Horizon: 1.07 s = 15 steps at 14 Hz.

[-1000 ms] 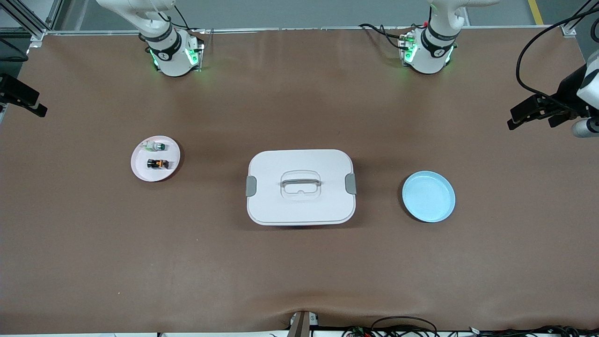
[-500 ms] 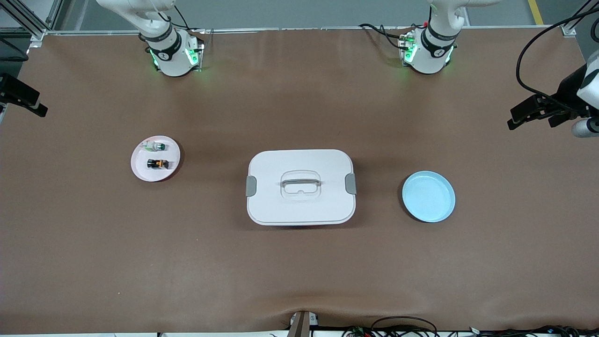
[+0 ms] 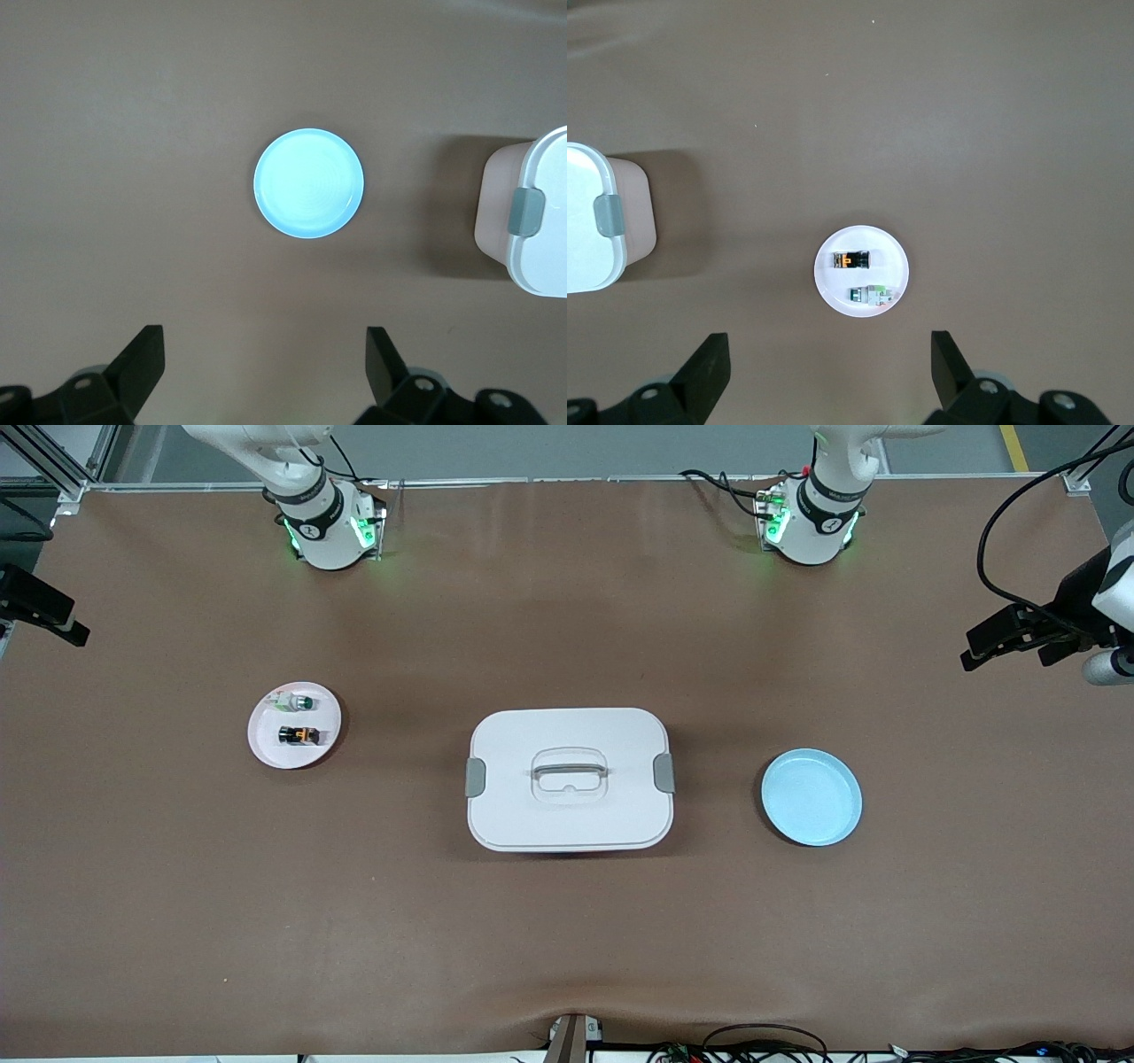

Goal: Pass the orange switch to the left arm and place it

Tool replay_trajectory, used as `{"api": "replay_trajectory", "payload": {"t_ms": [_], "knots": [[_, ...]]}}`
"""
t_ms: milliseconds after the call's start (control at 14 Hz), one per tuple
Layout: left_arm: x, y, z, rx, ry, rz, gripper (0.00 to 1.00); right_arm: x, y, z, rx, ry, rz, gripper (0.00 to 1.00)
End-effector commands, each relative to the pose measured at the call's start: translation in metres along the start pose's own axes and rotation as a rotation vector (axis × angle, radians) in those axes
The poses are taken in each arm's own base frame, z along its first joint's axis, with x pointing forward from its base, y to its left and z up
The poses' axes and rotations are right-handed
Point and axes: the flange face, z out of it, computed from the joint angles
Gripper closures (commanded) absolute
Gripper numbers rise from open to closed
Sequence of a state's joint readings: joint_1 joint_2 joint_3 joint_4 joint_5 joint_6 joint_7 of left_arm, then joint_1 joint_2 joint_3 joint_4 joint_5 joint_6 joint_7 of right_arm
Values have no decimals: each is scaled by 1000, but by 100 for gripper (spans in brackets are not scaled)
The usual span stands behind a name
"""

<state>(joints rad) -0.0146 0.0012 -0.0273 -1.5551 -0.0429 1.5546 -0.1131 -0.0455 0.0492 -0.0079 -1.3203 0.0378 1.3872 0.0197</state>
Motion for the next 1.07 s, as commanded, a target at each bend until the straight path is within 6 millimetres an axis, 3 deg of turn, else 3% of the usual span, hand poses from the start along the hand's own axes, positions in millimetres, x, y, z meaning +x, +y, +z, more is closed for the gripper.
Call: {"api": "replay_trajectory", "payload": {"t_ms": [0, 357, 643, 786, 1000], "knots": [[-1, 1, -5, -14, 3, 20, 0, 0, 10, -3, 7, 24, 4, 0], [0, 3, -15, -17, 26, 23, 0, 7, 15, 18, 2, -16, 5, 0], [0, 4, -15, -17, 26, 24, 0, 36, 5, 78, 3, -128, -13, 0], [0, 4, -15, -17, 26, 24, 0, 40, 7, 93, 6, -160, -18, 0], [0, 4, -15, -17, 26, 24, 0, 34, -2, 140, 2, -271, -25, 0]]}}
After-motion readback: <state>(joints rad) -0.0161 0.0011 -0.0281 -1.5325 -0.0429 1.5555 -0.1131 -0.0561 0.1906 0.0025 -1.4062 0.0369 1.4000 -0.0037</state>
